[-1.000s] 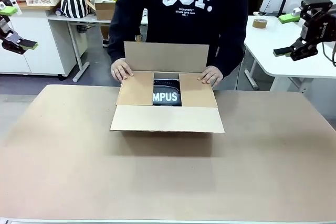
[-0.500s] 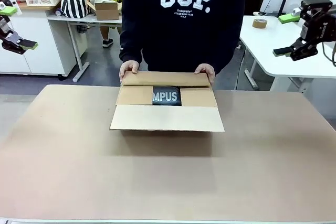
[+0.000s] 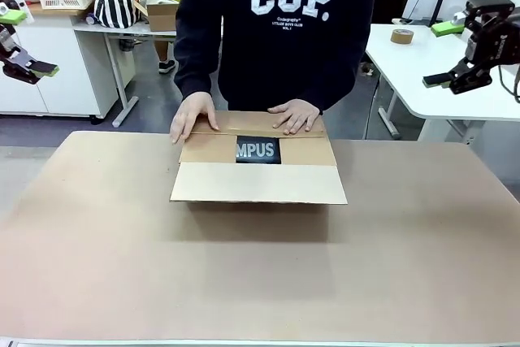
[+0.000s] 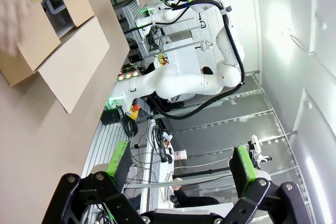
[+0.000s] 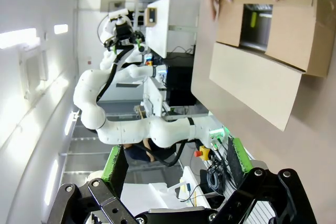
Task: Pack the gift set into the box.
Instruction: Press and hold the closed box until the human finishes sealing it.
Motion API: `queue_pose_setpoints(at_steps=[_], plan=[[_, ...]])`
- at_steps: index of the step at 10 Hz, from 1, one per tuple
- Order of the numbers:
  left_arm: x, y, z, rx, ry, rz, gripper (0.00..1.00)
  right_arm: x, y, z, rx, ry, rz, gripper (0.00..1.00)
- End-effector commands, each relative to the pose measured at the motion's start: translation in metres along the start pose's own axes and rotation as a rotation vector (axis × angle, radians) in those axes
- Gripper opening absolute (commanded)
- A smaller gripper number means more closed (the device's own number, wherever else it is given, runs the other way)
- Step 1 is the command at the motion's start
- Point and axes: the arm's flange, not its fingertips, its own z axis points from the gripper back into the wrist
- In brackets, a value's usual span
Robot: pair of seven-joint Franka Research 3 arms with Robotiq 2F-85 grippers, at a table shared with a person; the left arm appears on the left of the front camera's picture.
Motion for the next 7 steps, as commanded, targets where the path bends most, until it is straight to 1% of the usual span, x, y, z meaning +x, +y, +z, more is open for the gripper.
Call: queue_pose_setpoints(at_steps=[1, 7], plan=[[-0.0045, -0.0074, 0.0072, -0.005, 0.002, -0.001, 1.0, 0.0008, 0.0027, 0.0011, 0.019, -0.002, 0.007, 1.0], [-0.0045, -0.0074, 0.0072, -0.005, 0.002, -0.001, 1.0, 0.0008, 0.0027, 0.0011, 0.019, -0.002, 0.007, 1.0]])
